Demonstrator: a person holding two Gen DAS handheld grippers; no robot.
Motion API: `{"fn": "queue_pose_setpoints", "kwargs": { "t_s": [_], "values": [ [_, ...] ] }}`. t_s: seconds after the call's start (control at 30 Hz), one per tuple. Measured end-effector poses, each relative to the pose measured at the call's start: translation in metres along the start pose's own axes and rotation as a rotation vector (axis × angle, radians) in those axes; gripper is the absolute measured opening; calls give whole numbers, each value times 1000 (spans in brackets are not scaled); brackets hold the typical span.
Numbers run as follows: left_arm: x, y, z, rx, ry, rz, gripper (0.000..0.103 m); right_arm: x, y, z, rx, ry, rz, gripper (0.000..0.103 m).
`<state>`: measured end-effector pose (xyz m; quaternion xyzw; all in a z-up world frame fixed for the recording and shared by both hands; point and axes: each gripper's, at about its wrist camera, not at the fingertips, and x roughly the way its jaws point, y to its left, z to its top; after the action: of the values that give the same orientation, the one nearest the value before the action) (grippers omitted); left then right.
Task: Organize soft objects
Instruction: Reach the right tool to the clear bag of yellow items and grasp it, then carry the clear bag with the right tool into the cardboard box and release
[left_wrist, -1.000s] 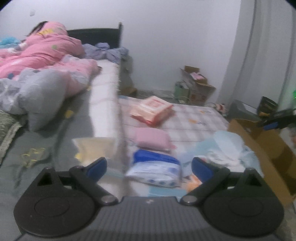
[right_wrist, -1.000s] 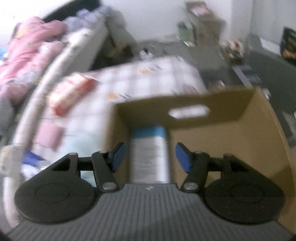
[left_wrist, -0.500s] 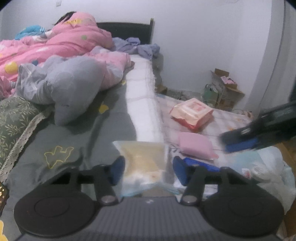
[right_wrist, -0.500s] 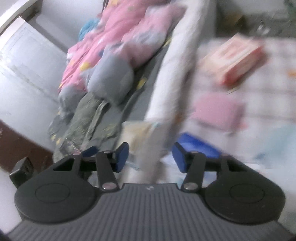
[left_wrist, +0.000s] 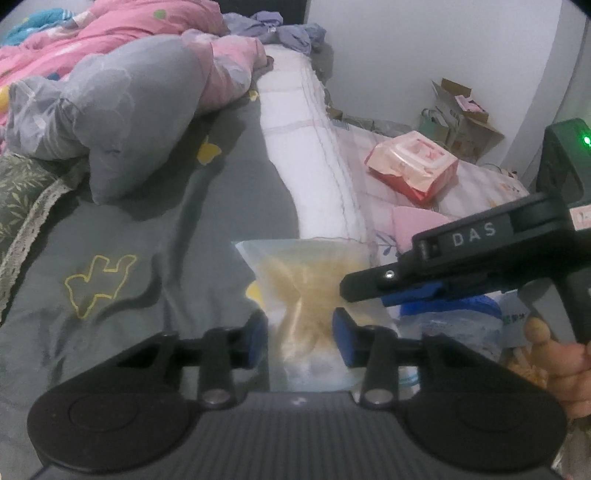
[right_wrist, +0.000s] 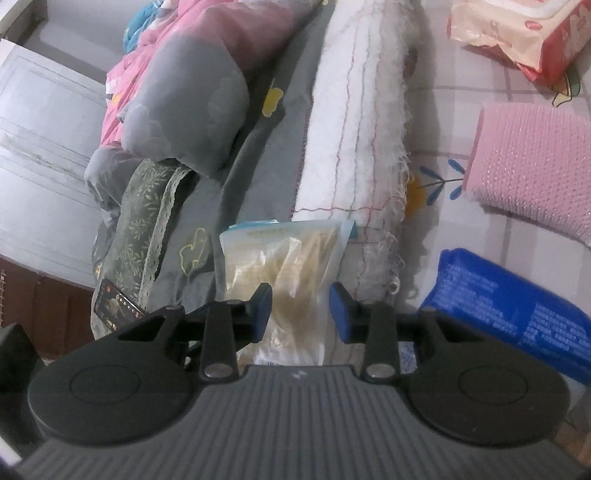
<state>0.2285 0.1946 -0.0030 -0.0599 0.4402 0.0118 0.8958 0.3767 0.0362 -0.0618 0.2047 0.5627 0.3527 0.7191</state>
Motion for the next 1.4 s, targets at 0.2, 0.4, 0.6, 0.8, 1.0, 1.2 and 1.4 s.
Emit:
{"fn": "queue_pose_setpoints", "kwargs": {
  "t_s": [0.2,0.4,0.6,0.8,1.0,1.2,1.4],
  "values": [
    [5,7,10,-33,38,-38,52,6,-10,3,44,21,57,34],
    [13,16,13,-109,60,-130,36,8,-17,2,93,16,81,30],
    [-4,12,13,-100,26,-128,23,-3,-5,-2,62,-3,85,24],
    [-32,3,11,-84,-4,-108,21,-18,9,-8,35,-15,100,23],
    [-73,-21,12,-41,-72,-122,20,-61,25,-19,-21,-64,132,23],
    [-108,-75,15,46,-135,-192,20,-140,22,-38,-82,-168,140,22],
    [-113,-159,20,159,-147,-311,20,-234,-14,-65,-85,-290,81,22]
  ]
}}
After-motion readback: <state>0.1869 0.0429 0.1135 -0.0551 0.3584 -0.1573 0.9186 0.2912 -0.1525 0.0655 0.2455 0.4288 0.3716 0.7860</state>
